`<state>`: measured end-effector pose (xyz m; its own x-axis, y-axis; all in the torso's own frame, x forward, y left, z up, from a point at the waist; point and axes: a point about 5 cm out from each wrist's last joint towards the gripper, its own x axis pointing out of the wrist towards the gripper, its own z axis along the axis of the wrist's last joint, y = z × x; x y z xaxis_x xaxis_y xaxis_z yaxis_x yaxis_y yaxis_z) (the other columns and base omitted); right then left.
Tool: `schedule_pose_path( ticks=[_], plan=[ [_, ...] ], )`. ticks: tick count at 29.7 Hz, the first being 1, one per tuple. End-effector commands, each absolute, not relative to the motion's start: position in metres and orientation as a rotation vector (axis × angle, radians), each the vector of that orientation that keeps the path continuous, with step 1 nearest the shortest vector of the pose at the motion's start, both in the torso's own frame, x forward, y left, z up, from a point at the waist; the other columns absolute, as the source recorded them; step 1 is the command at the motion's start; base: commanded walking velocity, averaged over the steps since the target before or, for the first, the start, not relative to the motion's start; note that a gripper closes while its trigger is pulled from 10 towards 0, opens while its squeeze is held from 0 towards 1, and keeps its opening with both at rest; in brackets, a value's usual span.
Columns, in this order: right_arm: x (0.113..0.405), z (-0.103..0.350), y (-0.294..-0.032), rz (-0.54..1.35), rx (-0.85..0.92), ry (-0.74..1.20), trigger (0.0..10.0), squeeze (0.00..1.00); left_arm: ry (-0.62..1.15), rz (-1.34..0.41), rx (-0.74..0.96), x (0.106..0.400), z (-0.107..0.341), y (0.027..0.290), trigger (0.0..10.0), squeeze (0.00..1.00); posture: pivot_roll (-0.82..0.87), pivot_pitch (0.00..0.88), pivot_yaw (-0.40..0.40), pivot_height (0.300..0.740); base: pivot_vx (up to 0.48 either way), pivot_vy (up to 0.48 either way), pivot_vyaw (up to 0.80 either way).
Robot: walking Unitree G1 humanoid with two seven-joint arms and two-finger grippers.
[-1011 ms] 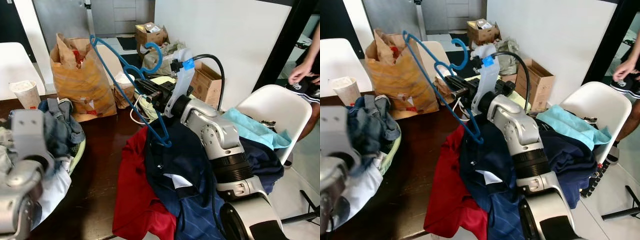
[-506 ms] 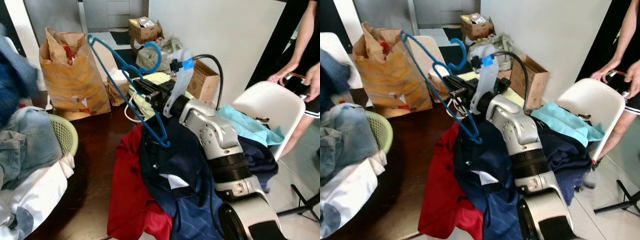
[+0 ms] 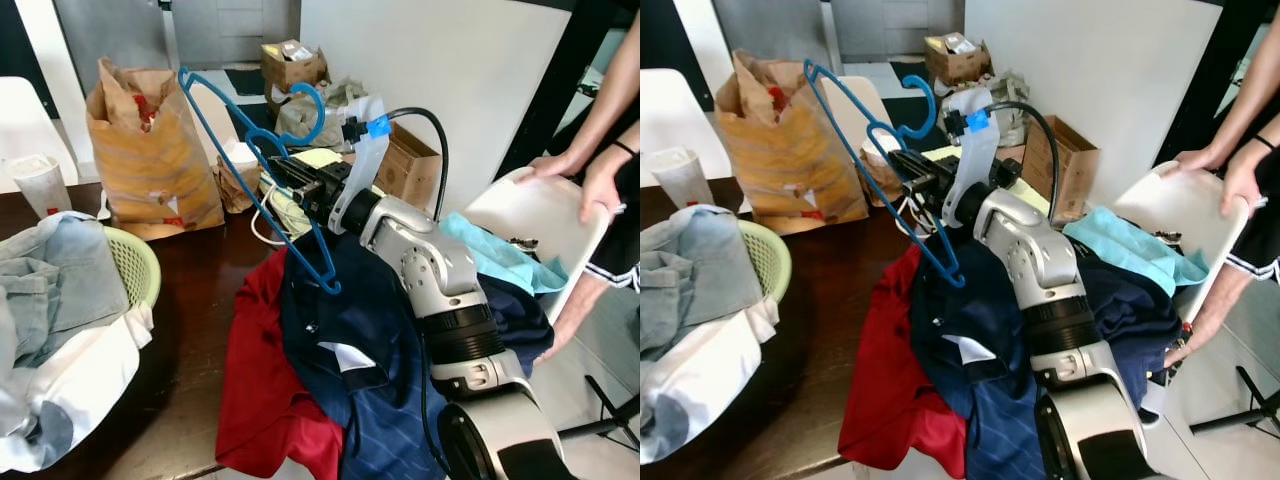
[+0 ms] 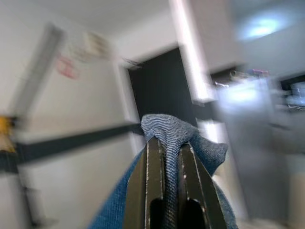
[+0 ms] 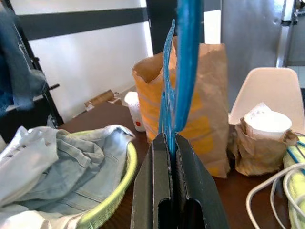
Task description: Hang hanger
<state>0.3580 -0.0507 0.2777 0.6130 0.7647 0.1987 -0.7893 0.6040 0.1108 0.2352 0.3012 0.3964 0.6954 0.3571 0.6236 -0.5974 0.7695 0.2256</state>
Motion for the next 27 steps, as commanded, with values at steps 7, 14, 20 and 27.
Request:
schedule_pose_path(
  ticks=[7,14,20,27],
  plan=[
    [0.358,0.275,-0.050,0.900,0.144,-0.121,10.0,0.00,-0.204,-0.206,0.353,0.289,0.276,0.198,0.0,0.00,0.08,0.013,-0.044,0.740,0.000,0.000,0.00],
    [0.359,0.275,-0.051,0.892,0.141,-0.116,10.0,0.00,-0.218,-0.526,0.290,0.278,0.263,0.145,1.7,0.00,0.08,0.016,-0.044,0.740,0.000,0.000,0.00],
    [0.359,0.275,-0.051,0.892,0.143,-0.115,10.0,0.00,-0.159,-0.616,0.285,0.271,0.254,0.136,10.0,0.00,0.08,0.022,-0.043,0.740,0.000,0.000,0.00],
    [0.359,0.273,-0.051,0.896,0.143,-0.112,10.0,0.00,-0.110,-0.555,0.225,0.269,0.251,0.153,10.0,1.00,0.08,0.027,-0.047,0.740,0.000,0.000,0.00]
  ],
)
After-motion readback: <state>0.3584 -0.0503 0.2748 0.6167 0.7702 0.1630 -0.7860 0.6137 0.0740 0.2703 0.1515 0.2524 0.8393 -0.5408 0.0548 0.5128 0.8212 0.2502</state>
